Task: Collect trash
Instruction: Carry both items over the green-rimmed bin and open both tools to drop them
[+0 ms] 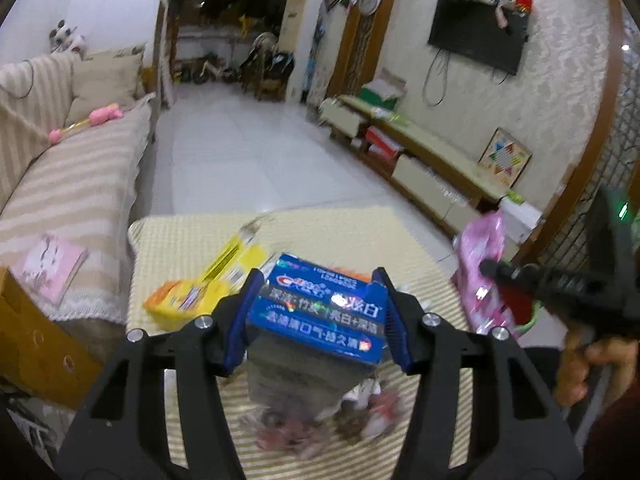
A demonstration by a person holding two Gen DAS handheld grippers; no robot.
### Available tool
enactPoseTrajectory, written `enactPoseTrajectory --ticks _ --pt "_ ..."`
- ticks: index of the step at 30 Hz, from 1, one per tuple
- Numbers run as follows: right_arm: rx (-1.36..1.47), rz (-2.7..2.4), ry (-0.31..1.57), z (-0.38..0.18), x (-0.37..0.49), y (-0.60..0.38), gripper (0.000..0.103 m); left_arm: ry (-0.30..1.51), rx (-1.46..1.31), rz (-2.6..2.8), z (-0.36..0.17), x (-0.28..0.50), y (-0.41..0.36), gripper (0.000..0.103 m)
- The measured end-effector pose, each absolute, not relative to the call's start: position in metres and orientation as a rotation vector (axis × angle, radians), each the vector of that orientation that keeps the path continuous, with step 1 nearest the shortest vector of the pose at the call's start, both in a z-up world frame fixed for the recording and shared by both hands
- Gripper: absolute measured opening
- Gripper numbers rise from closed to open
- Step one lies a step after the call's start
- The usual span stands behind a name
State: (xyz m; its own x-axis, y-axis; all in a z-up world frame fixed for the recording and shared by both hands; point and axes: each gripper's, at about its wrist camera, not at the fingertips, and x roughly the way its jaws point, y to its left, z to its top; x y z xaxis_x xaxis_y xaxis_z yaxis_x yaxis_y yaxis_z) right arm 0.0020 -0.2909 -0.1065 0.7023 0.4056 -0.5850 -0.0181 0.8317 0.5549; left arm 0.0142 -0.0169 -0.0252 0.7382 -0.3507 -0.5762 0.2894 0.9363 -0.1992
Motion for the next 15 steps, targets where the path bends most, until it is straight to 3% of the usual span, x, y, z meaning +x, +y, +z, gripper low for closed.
enactPoseTrajectory --ticks 15 --pt "0.646 -0.144 0.647 -0.130 -0.026 -0.457 0.012 0.657 -0.236 -0.690 -0.014 0.078 -0.196 0.053"
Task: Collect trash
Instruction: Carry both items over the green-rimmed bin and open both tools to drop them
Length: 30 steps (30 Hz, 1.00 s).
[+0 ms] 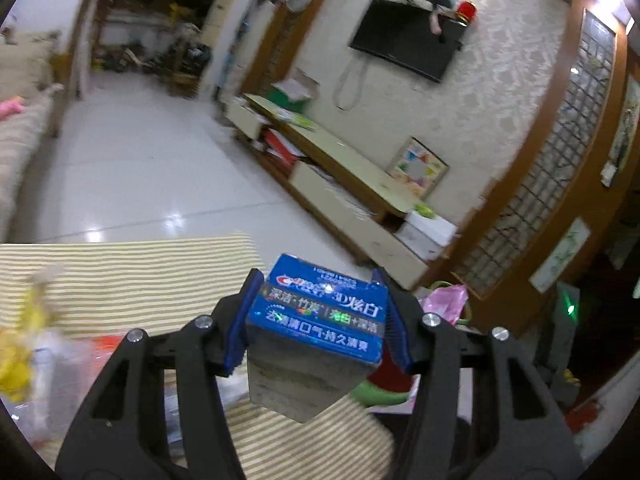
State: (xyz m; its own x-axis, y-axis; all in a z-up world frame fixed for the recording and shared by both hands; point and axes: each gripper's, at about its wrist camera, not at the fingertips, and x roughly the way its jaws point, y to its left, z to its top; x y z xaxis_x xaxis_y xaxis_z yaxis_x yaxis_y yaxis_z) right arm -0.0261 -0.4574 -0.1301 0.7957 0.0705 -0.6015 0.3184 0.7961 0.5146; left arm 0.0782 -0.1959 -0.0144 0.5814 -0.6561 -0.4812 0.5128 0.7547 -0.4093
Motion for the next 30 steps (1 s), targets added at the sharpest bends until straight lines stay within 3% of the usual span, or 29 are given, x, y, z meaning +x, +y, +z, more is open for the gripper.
enactPoseTrajectory --ticks 9,18,19,20,21,22,30 --pt "0.729 -0.277 0.662 -0.166 -0.029 -0.534 0.012 0.723 -0.237 -0.886 -0.031 0.107 -0.323 0.053" --pt "0.742 -0.310 0.689 -0.187 -0.030 -0.556 0.015 0.801 -0.172 -0.903 -0.062 0.117 -0.361 0.054" --pt "0.743 -0.316 0.690 -0.188 -0.028 -0.557 0.017 0.807 -0.163 -0.897 -0.063 0.118 -0.365 0.063" --pt "0.745 -0.326 0.696 -0.189 -0.027 -0.557 0.031 0.811 -0.153 -0.881 -0.066 0.118 -0.366 0.078" --pt "0.749 -0.330 0.695 -0.190 -0.028 -0.557 0.037 0.807 -0.152 -0.862 -0.067 0.118 -0.366 0.082" --pt "0.750 -0.334 0.691 -0.189 -0.030 -0.556 0.042 0.805 -0.163 -0.856 -0.068 0.119 -0.366 0.082" --pt "0.738 -0.333 0.691 -0.176 -0.042 -0.541 0.042 0.800 -0.182 -0.843 -0.058 0.110 -0.343 0.083"
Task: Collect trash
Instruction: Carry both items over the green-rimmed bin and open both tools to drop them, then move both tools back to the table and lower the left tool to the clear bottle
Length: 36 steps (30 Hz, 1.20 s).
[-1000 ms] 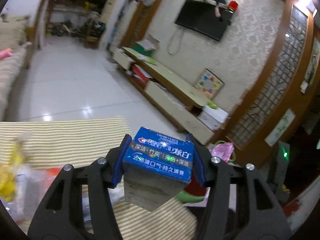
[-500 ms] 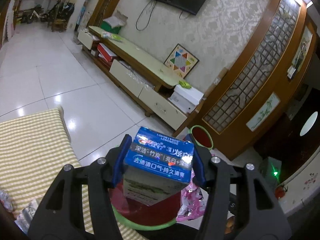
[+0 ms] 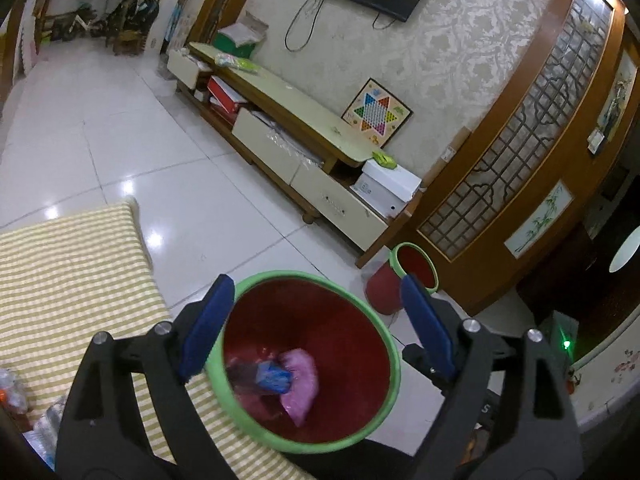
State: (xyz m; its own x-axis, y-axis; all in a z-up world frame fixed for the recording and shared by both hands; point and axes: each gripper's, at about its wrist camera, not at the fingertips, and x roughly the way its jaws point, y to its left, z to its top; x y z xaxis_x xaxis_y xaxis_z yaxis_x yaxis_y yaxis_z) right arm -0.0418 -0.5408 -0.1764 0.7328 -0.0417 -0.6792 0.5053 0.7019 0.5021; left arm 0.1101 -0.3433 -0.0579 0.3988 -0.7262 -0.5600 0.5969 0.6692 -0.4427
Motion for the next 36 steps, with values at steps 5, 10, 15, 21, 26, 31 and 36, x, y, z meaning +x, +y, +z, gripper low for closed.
enactPoseTrajectory --ticks 5,10,15,21,26,31,36 --pt "0.721 -0.294 0.699 -0.163 -0.045 -0.515 0.047 0.755 -0.150 -0.796 -0.042 0.088 -0.302 0.083" --pt "0.653 -0.231 0.729 -0.149 -0.042 -0.471 0.048 0.709 -0.110 -0.725 -0.030 0.062 -0.246 0.083" --pt "0.593 -0.149 0.773 -0.143 -0.033 -0.420 0.049 0.680 -0.086 -0.606 -0.024 0.041 -0.183 0.087" --pt "0.501 -0.042 0.824 -0.139 -0.020 -0.358 0.051 0.707 -0.072 -0.471 -0.036 0.025 -0.093 0.088" --pt "0.421 0.041 0.856 -0.132 -0.010 -0.317 0.051 0.749 0.047 -0.379 -0.053 0.024 -0.020 0.091" --pt "0.413 0.101 0.866 -0.129 -0.005 -0.293 0.056 0.936 0.249 -0.337 -0.098 0.042 0.042 0.091" --pt "0.397 0.141 0.893 -0.129 0.001 -0.269 0.056 1.085 0.318 -0.389 -0.136 0.071 0.062 0.091"
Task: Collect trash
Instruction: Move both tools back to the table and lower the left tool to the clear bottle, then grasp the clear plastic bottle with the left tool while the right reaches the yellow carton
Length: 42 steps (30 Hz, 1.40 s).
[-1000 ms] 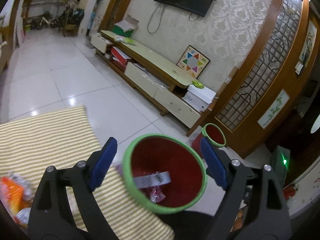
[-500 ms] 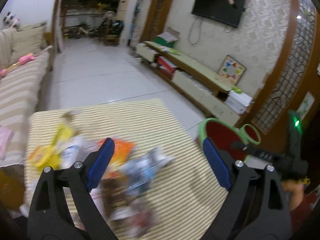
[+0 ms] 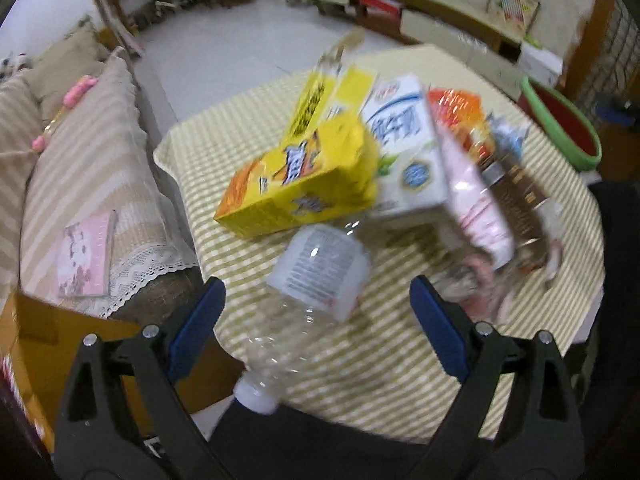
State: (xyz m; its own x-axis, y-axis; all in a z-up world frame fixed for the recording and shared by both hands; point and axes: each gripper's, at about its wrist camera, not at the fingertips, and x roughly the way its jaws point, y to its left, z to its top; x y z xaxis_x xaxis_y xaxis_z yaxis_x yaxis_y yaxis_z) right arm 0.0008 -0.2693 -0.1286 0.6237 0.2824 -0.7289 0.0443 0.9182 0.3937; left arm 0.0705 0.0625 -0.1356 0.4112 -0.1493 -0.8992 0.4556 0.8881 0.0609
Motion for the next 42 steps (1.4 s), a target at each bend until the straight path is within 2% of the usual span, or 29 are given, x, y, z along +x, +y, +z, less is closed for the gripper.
enactPoseTrajectory --ticks 7,9,10,11,19,26,30,36,42 --pt "0.350 0.183 0.899 -0.119 -0.002 -0.247 0.056 1.251 0.213 -0.525 -0.179 0.108 0.060 0.091" --pt "0.343 0.185 0.902 -0.117 -0.003 -0.246 0.056 1.265 0.229 -0.530 -0.185 0.109 0.054 0.083" --pt "0.340 0.186 0.904 -0.118 -0.003 -0.245 0.056 1.263 0.251 -0.534 -0.185 0.108 0.051 0.069" --pt "0.338 0.187 0.907 -0.118 -0.004 -0.244 0.056 1.263 0.248 -0.545 -0.184 0.106 0.048 0.067" --pt "0.248 0.278 0.916 -0.110 0.014 -0.212 0.058 1.233 0.124 -0.616 -0.166 0.053 0.029 0.062" --pt "-0.030 0.498 0.903 -0.096 0.049 -0.122 0.059 1.130 -0.049 -0.535 -0.155 -0.002 0.039 0.062" --pt "-0.155 0.602 0.943 -0.111 0.071 -0.069 0.060 1.089 -0.263 -0.453 -0.146 -0.015 0.067 0.060" --pt "-0.201 0.774 1.109 -0.147 0.099 -0.003 0.060 0.986 -0.521 -0.389 -0.142 -0.053 0.098 0.059" --pt "-0.214 0.836 1.198 -0.170 0.106 0.042 0.060 0.979 -0.597 -0.378 -0.139 -0.079 0.111 0.056"
